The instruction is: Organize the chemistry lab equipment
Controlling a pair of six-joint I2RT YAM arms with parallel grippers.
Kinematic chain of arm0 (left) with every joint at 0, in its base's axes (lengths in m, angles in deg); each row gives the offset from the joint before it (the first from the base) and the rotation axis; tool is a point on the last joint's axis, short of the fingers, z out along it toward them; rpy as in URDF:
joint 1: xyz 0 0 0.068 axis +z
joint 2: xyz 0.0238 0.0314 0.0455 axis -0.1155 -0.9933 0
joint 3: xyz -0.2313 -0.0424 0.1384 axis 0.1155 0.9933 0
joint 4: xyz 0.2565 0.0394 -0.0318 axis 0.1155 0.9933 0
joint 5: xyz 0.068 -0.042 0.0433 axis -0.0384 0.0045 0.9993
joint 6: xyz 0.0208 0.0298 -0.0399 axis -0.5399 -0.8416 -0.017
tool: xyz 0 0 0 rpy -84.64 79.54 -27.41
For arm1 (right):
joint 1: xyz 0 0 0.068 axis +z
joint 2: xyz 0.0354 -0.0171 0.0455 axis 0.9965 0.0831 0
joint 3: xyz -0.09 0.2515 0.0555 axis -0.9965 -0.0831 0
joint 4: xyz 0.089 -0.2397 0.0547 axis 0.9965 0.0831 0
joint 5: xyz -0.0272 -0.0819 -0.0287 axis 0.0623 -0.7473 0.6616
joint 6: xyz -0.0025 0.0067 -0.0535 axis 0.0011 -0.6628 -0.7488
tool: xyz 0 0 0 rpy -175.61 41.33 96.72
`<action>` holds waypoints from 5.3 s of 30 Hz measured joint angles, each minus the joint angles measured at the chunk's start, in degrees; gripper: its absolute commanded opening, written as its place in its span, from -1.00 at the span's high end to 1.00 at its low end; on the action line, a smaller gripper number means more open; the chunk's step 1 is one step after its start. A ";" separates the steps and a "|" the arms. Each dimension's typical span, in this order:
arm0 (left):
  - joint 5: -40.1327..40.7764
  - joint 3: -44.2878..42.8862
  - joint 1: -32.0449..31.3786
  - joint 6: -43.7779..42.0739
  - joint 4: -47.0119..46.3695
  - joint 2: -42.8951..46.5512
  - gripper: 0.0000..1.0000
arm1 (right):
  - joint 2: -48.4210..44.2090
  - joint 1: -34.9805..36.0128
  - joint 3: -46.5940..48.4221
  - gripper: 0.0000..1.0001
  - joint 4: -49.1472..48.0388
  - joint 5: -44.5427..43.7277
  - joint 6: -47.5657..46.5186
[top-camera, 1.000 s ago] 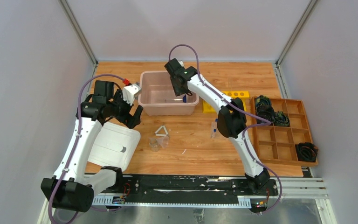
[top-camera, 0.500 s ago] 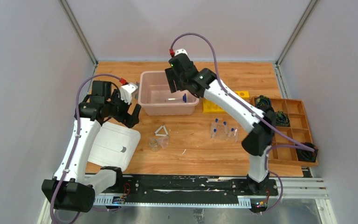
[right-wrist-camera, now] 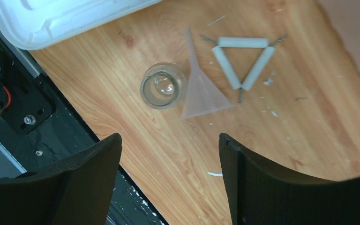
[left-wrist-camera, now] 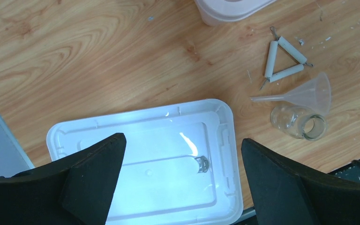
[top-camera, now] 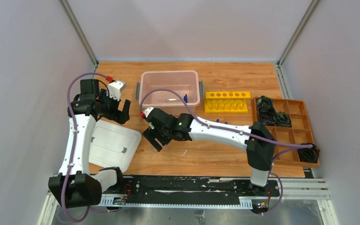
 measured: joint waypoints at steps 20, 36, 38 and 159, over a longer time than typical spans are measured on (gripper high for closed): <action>-2.27 1.51 0.17 -0.59 0.04 1.75 -1.00 | 11.93 0.59 6.80 -0.15 -1.53 5.97 -1.66; -3.58 1.75 2.08 -1.25 0.04 1.33 -1.00 | 13.84 0.59 7.74 1.00 -1.25 6.21 -2.91; -3.58 1.75 2.10 -1.33 0.04 1.31 -1.00 | 13.53 0.59 8.52 1.00 -0.26 6.19 -2.91; -7.43 5.97 2.43 -3.93 1.57 4.74 -0.98 | -4.39 -2.43 -22.84 1.00 -26.14 -16.55 6.60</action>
